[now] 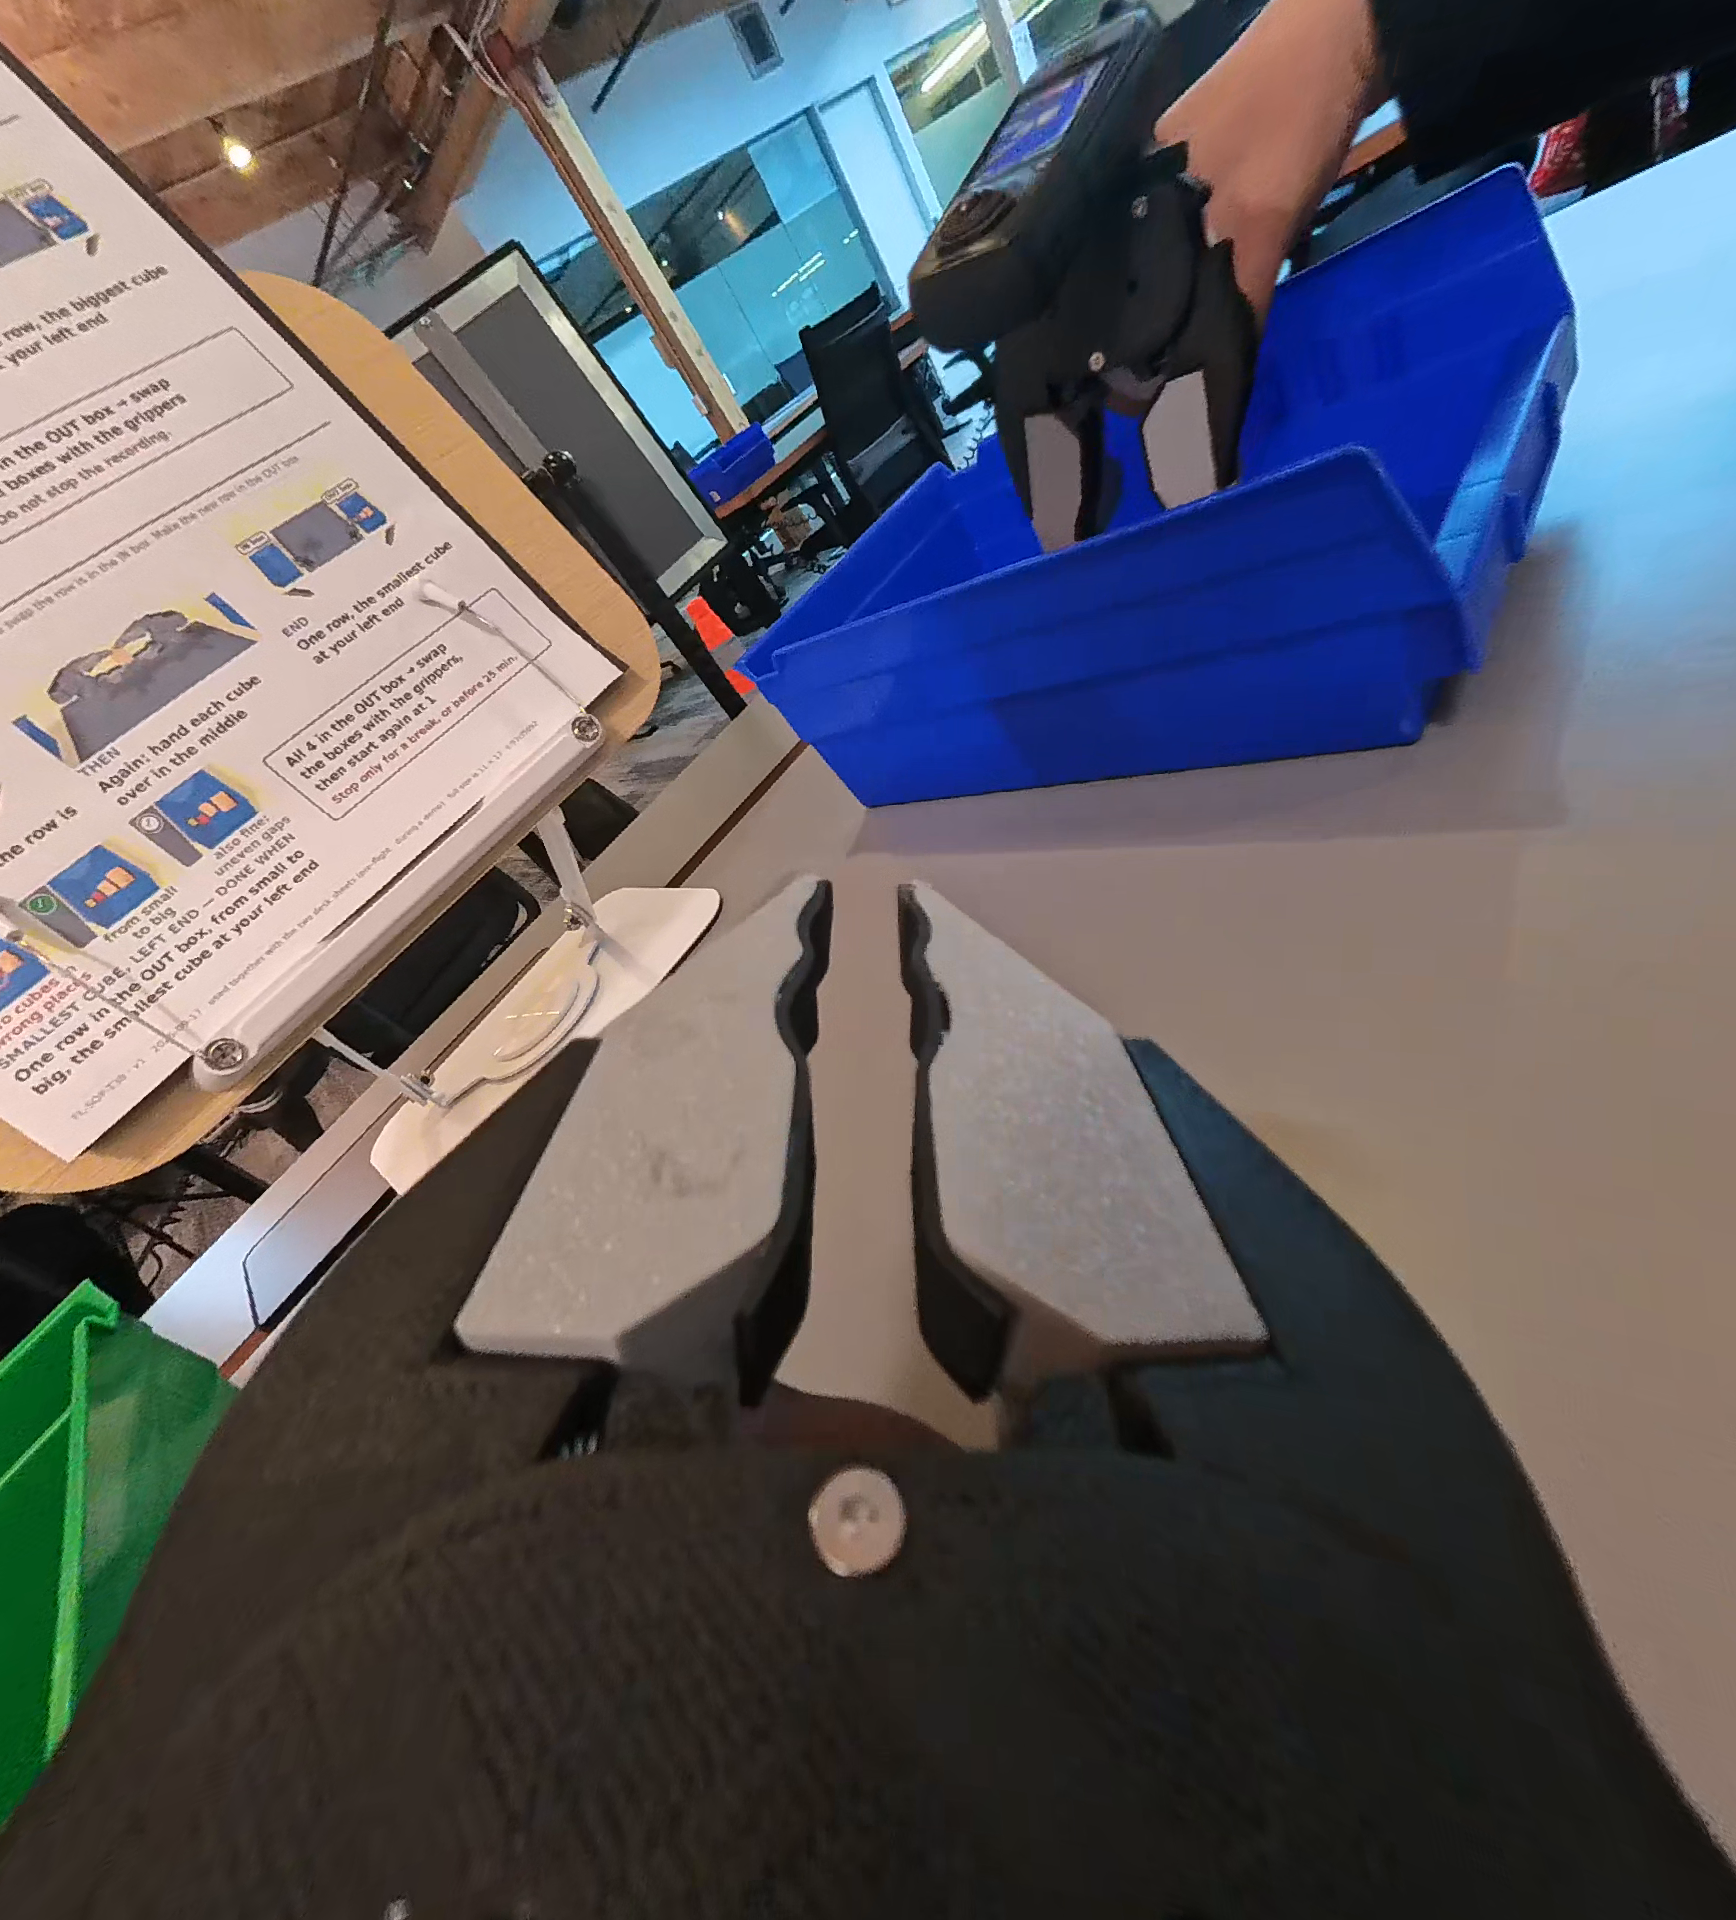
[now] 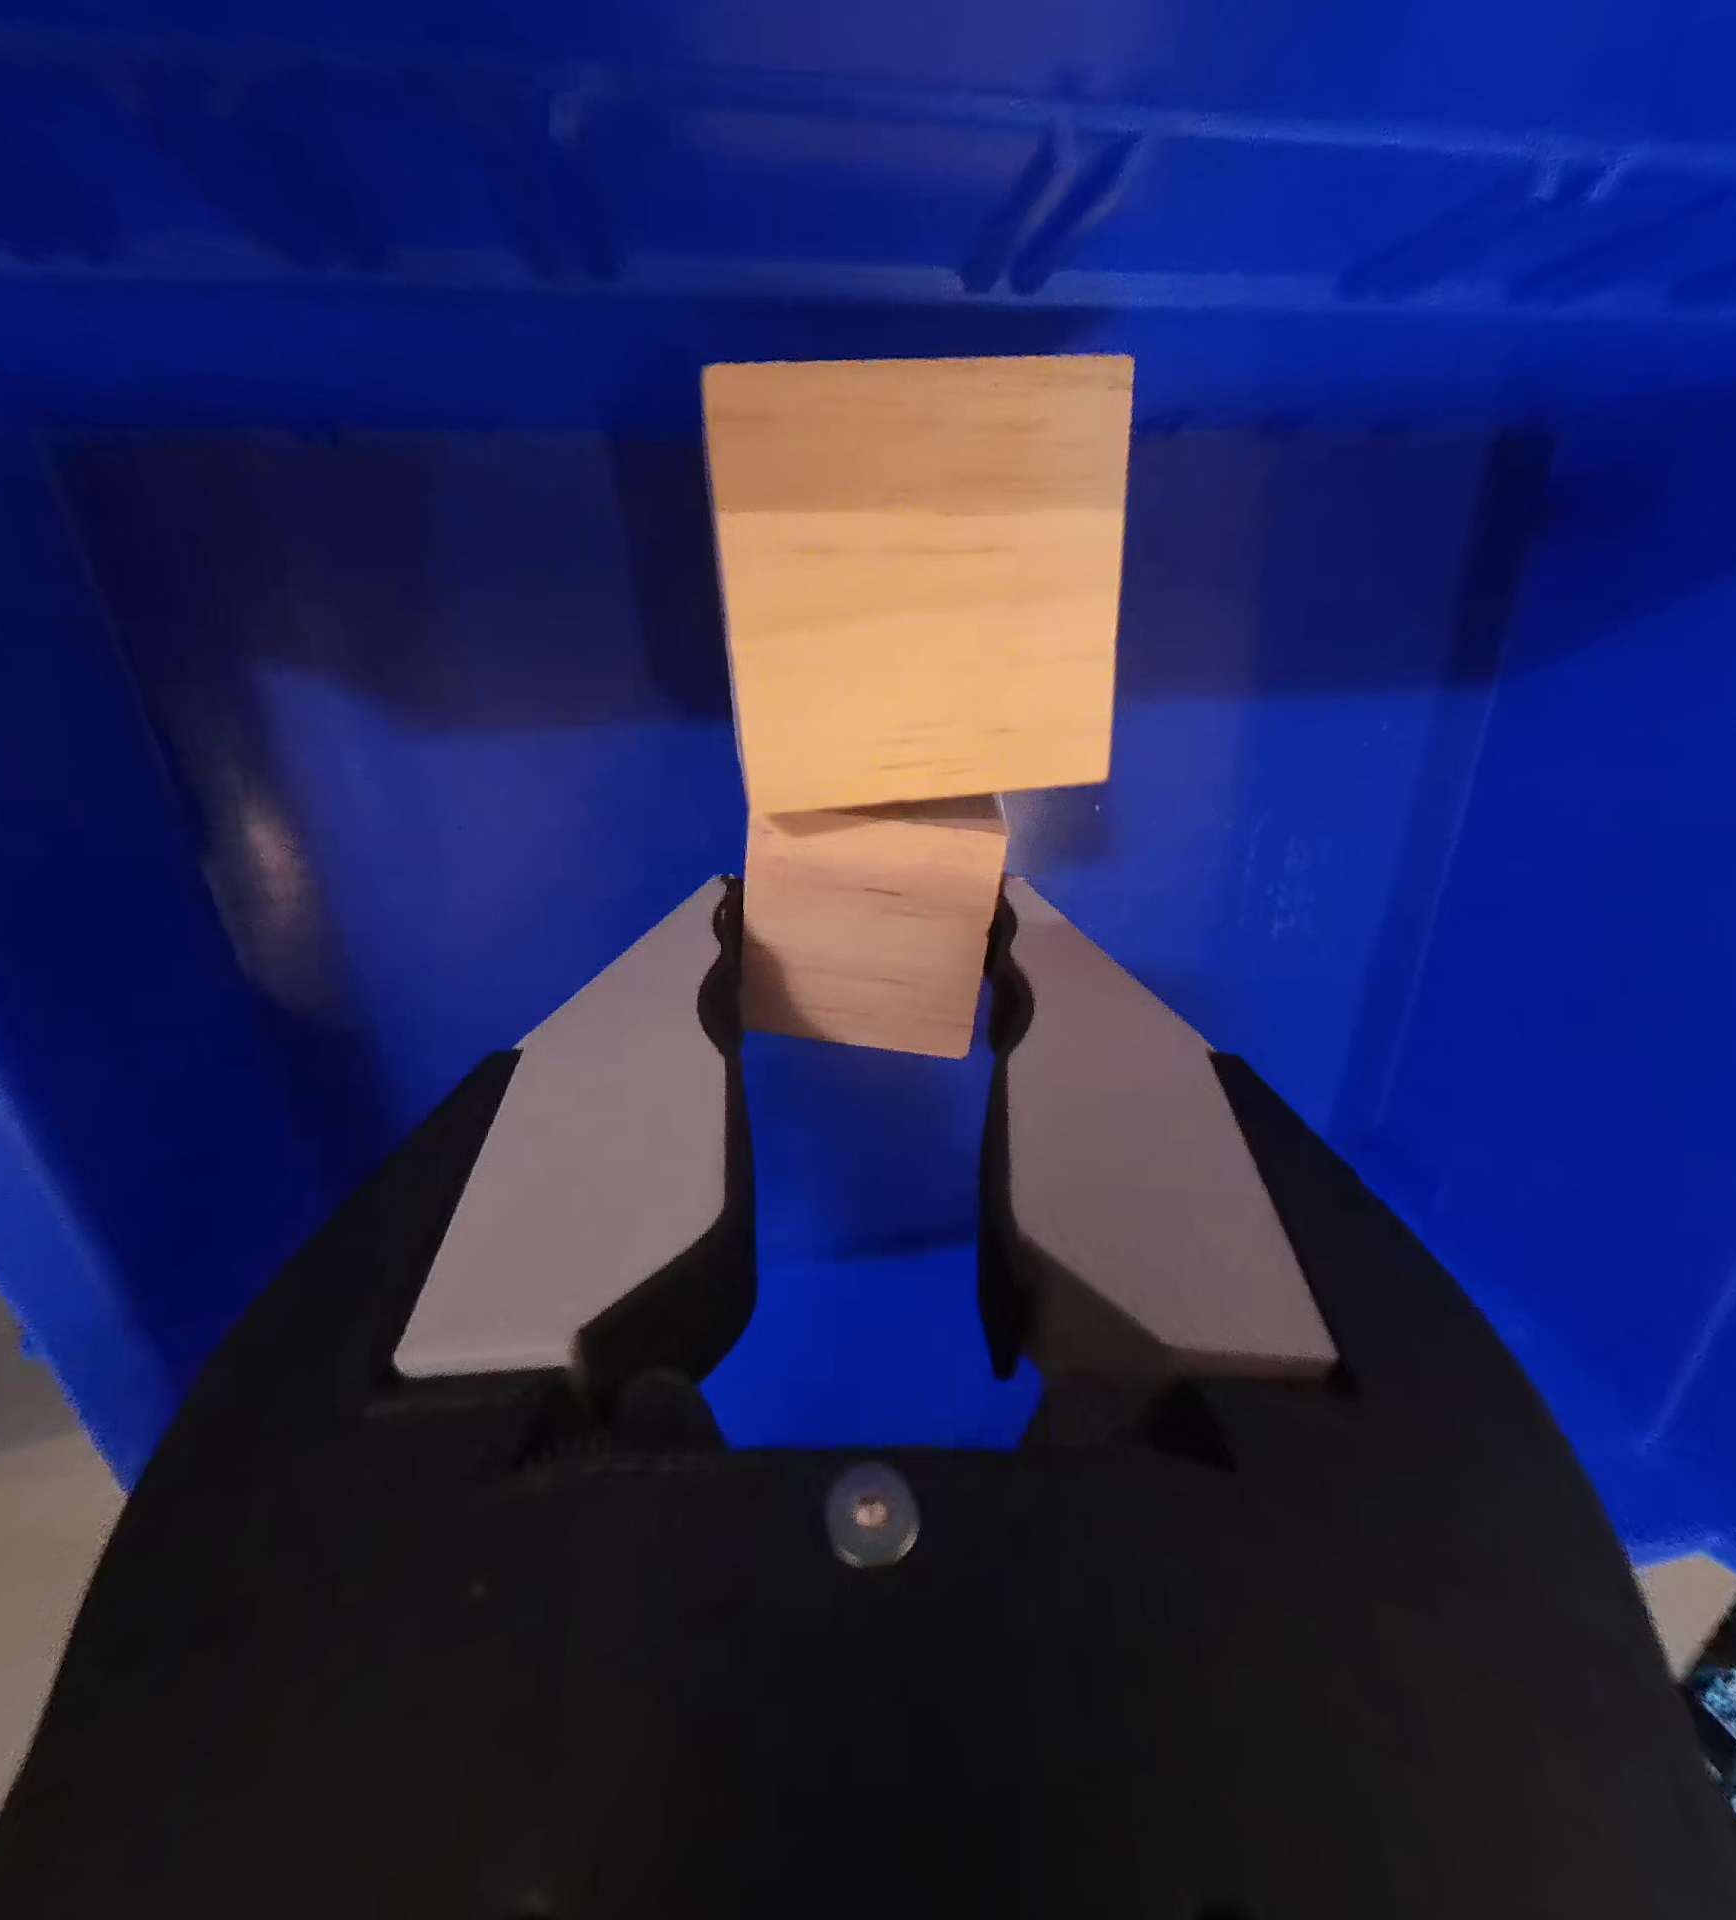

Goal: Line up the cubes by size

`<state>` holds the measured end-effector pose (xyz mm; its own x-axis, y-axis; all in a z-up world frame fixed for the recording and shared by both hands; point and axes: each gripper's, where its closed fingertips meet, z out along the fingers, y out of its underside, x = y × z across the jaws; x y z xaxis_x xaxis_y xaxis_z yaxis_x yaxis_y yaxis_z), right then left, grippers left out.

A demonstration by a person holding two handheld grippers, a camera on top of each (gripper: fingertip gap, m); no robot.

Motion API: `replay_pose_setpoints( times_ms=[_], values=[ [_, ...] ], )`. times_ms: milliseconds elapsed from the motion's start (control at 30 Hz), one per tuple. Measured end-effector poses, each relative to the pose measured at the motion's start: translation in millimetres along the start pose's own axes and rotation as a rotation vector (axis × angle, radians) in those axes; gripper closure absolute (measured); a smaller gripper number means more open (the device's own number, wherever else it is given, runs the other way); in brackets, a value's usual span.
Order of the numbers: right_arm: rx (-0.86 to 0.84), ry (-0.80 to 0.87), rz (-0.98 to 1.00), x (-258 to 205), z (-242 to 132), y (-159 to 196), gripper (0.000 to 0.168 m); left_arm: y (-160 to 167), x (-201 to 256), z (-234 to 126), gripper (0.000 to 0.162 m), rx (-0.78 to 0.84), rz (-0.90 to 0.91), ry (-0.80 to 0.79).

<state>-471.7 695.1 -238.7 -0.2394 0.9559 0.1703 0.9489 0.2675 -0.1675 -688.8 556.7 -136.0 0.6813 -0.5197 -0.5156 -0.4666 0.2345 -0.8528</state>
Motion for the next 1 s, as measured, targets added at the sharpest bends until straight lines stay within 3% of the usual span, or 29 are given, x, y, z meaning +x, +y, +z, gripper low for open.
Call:
replay_pose_setpoints(
  times_ms=[267,500,1000],
  values=[
    [-0.011,-0.117,0.021,-0.7,2.2,-0.5,0.122,1.4,2.6,0.3,0.152,-0.005,0.000,0.016],
    [-0.076,-0.104,0.022,1.9,0.6,6.9,0.123,3.8,4.3,0.7,0.151,-0.015,-0.006,0.029],
    [-0.051,-0.074,0.019,2.4,-3.9,-1.2,0.126,11.9,3.0,2.6,0.150,-0.042,-0.024,0.034]
  ],
)
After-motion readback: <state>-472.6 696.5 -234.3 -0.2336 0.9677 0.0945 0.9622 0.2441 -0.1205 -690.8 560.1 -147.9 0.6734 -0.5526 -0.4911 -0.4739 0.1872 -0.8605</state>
